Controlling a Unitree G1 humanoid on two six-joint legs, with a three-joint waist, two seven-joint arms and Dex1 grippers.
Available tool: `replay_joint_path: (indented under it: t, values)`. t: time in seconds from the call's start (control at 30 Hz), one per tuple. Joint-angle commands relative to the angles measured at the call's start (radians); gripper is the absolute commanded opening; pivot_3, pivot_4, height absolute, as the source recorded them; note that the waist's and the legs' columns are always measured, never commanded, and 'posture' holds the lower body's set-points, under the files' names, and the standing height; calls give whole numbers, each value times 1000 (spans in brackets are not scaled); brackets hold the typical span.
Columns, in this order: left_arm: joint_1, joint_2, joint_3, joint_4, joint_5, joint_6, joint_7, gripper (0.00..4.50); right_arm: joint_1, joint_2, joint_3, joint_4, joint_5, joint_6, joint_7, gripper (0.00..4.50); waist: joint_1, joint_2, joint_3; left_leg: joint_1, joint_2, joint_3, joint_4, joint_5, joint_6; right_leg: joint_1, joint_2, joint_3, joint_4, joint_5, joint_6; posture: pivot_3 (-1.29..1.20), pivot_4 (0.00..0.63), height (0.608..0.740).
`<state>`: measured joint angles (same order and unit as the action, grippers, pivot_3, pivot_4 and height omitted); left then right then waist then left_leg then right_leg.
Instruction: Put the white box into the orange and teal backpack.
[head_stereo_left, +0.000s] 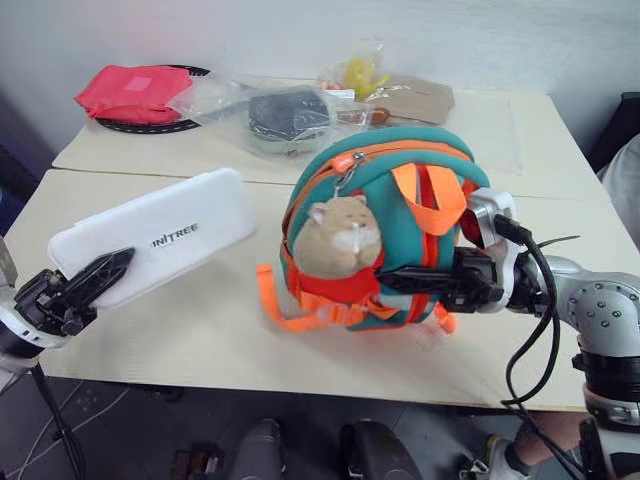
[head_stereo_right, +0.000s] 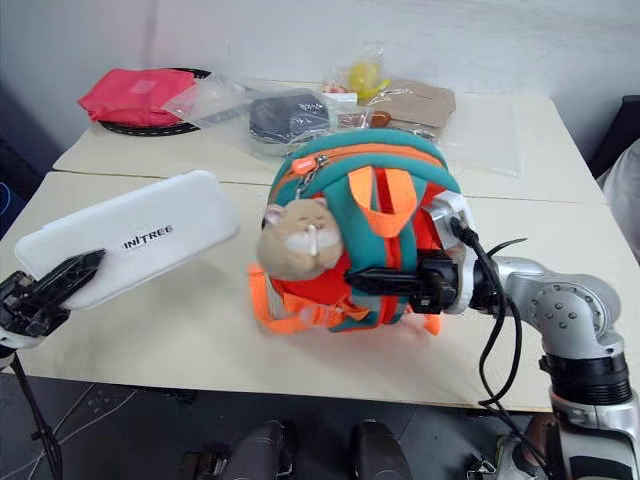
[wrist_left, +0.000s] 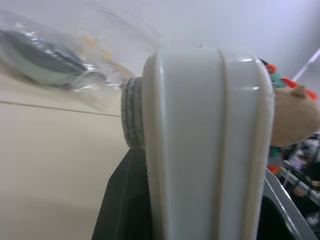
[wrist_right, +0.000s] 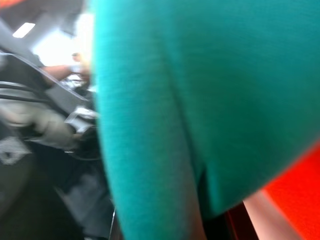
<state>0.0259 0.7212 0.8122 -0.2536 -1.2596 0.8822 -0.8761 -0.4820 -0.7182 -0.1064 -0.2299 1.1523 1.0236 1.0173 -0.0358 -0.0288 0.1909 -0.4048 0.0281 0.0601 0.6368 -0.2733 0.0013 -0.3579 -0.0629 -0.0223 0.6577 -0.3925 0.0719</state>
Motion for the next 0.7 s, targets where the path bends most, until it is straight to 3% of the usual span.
replay_joint_path:
  t: [0.03,0.43,0.53,0.7]
  values:
    - [0,25,52,-93,-108,-7,28,1209,17,9,-14,-26,-16,-33,17,14,2,0,0,0,0,0,0,0,0,0,0,0,1,0,0,0,150,740]
    - [-169,98,-240,-105,27,-63,-67,1209,78,30,7,-93,-38,-51,11,14,8,0,0,0,0,1,0,1,0,0,1,0,1,0,0,0,150,740]
    - [-198,144,-350,-96,205,-167,-144,1209,80,35,3,-97,-38,-57,1,14,7,1,0,0,0,1,0,1,0,0,1,0,1,0,0,0,150,740]
    - [-375,145,-524,-75,357,-245,-148,1209,83,46,-5,-104,-35,-60,-16,14,13,1,1,0,-1,1,0,2,0,1,1,0,1,0,0,0,150,740]
